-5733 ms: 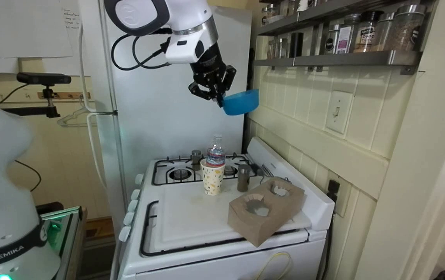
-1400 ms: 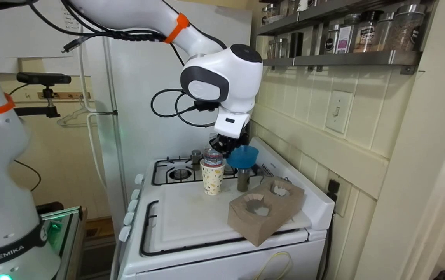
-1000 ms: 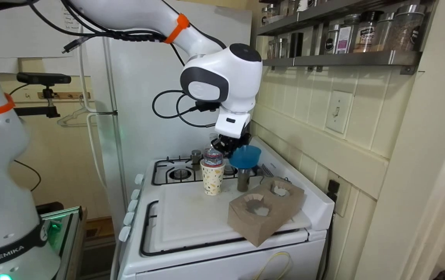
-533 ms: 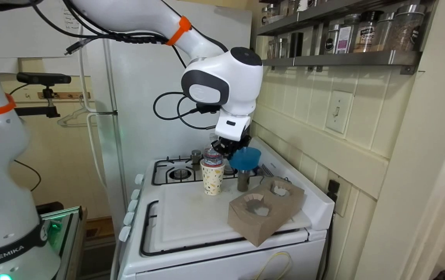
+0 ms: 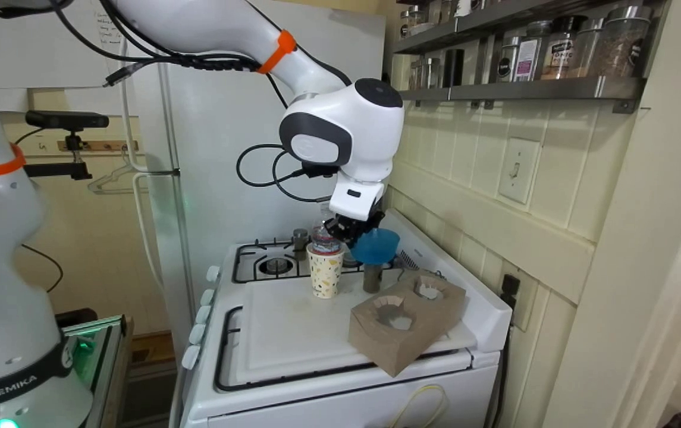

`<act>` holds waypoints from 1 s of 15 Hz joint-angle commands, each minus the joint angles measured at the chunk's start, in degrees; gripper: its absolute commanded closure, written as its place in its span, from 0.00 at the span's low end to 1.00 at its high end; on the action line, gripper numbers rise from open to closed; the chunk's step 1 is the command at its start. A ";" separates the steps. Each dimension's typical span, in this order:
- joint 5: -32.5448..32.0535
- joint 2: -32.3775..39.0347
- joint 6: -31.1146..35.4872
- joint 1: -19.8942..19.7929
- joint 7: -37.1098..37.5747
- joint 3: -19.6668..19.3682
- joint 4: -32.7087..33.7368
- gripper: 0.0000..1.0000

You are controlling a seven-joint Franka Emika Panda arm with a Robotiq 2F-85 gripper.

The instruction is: Put the blue bowl on the grey bottle

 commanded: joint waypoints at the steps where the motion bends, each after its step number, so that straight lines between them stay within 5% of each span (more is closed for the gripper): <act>1: 1.20 0.54 1.74 0.10 0.63 -0.01 0.25 0.99; 10: 1.21 1.28 1.97 0.17 0.83 0.03 1.22 0.99; 11: 1.11 1.32 1.98 0.17 1.01 0.01 1.25 0.71; 15: 1.36 1.33 1.86 0.13 1.10 -0.01 1.31 0.49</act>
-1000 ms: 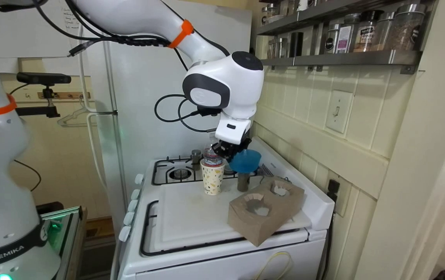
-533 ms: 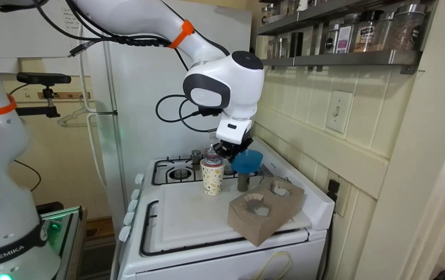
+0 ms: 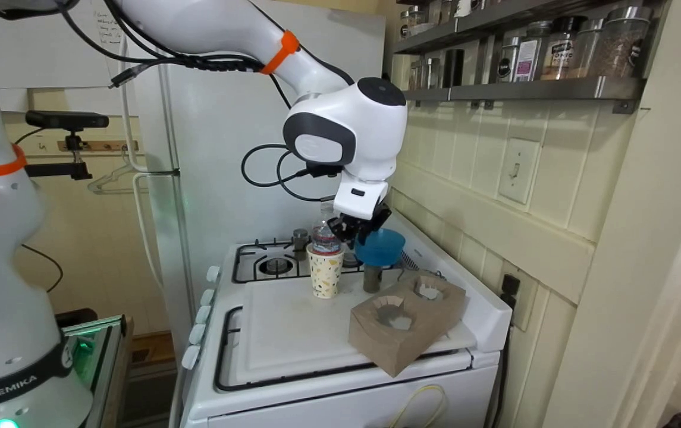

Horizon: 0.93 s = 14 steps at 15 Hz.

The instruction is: Put the blue bowl on the grey bottle

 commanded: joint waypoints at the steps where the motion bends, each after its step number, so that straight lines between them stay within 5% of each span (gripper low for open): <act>1: 1.33 0.51 1.04 0.14 0.52 0.05 0.16 0.42; 7: -0.26 -2.08 1.49 0.18 1.92 -0.08 -0.74 0.00; 14: -10.95 -16.37 2.19 -1.10 11.59 0.24 -5.82 0.00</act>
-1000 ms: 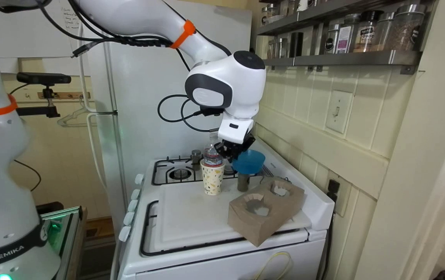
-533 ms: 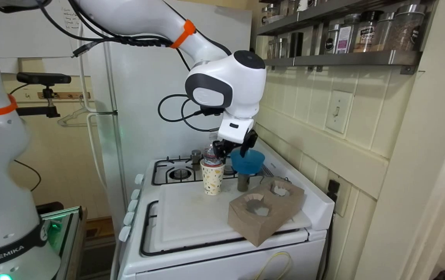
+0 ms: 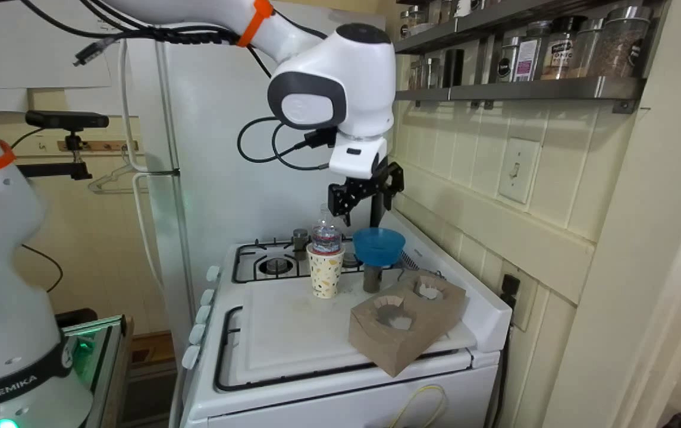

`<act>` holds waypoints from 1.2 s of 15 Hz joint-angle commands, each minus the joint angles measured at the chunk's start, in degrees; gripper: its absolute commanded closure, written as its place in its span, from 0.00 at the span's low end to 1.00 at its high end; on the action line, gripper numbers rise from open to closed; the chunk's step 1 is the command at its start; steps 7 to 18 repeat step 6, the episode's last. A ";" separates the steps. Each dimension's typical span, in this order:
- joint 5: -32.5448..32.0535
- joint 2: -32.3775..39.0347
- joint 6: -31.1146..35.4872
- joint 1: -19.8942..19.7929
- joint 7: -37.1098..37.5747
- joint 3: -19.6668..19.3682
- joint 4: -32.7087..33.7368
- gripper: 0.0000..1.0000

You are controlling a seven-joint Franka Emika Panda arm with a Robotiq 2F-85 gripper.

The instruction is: Put the blue bowl on the grey bottle

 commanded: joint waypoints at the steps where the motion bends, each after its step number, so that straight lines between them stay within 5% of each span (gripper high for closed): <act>1: -9.21 -10.77 -5.33 -0.99 5.20 0.86 -5.16 0.00; 4: -17.46 -18.96 -12.70 -1.01 2.27 3.03 -7.50 0.00; 5: -13.31 -12.28 -10.34 -1.11 2.58 1.90 -3.41 0.00; 18: -13.78 -13.94 -11.00 -1.14 2.73 2.38 -3.82 0.00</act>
